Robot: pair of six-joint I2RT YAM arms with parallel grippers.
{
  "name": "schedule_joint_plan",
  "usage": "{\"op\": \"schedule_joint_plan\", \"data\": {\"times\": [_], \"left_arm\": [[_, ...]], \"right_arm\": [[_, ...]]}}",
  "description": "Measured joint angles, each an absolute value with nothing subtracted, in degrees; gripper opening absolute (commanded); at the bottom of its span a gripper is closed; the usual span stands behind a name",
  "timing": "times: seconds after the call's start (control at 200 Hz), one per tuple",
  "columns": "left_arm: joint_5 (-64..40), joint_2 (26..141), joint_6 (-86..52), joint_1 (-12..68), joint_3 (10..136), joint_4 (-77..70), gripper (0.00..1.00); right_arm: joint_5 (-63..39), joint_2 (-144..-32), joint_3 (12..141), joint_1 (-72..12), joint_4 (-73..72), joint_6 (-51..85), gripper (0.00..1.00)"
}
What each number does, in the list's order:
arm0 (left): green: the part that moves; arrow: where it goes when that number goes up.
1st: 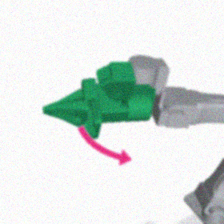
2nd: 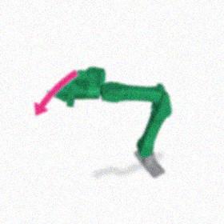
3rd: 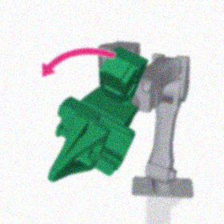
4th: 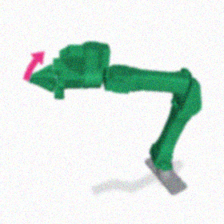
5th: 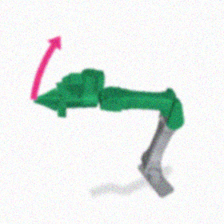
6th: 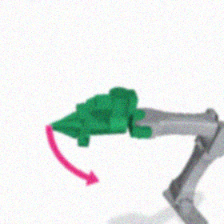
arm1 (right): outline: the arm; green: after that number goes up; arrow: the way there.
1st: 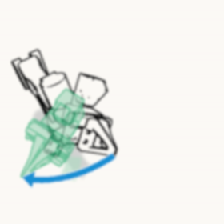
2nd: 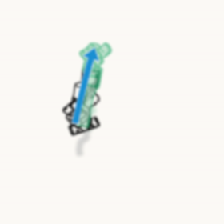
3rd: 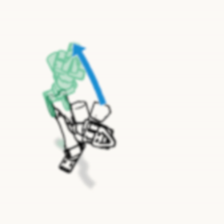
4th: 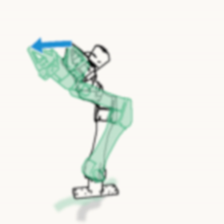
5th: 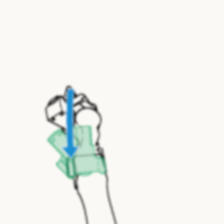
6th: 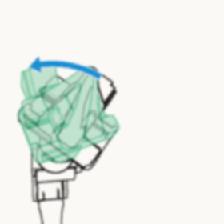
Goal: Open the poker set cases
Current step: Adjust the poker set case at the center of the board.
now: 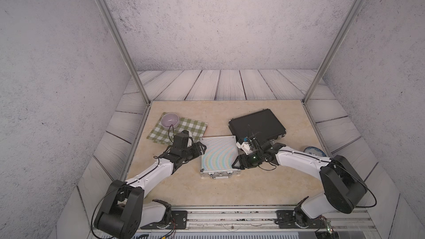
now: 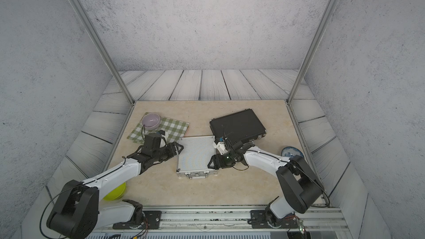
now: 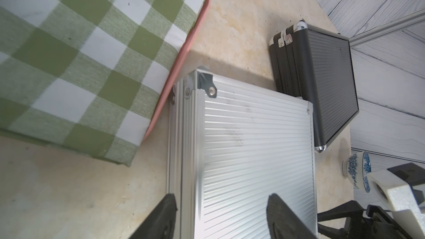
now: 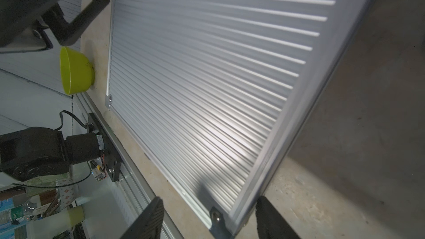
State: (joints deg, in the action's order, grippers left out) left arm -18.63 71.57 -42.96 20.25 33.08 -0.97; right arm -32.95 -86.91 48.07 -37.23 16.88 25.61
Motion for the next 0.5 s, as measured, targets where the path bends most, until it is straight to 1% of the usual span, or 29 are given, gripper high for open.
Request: {"op": "schedule_joint_plan", "data": {"times": [0.33,0.395,0.5], "left_arm": [[-18.0,70.7,-43.8,19.6,32.2,-0.8,0.66],[-18.1,70.7,-44.0,19.6,32.2,-0.8,0.66],[-18.5,70.5,-44.0,19.6,32.2,-0.2,0.67]], "right_arm": [[-32.8,-89.8,50.7,-37.6,16.6,26.6,0.66],[-32.4,-89.8,51.1,-37.7,16.9,26.5,0.67],[-30.8,-89.7,52.1,-37.8,17.4,26.0,0.73]]}}
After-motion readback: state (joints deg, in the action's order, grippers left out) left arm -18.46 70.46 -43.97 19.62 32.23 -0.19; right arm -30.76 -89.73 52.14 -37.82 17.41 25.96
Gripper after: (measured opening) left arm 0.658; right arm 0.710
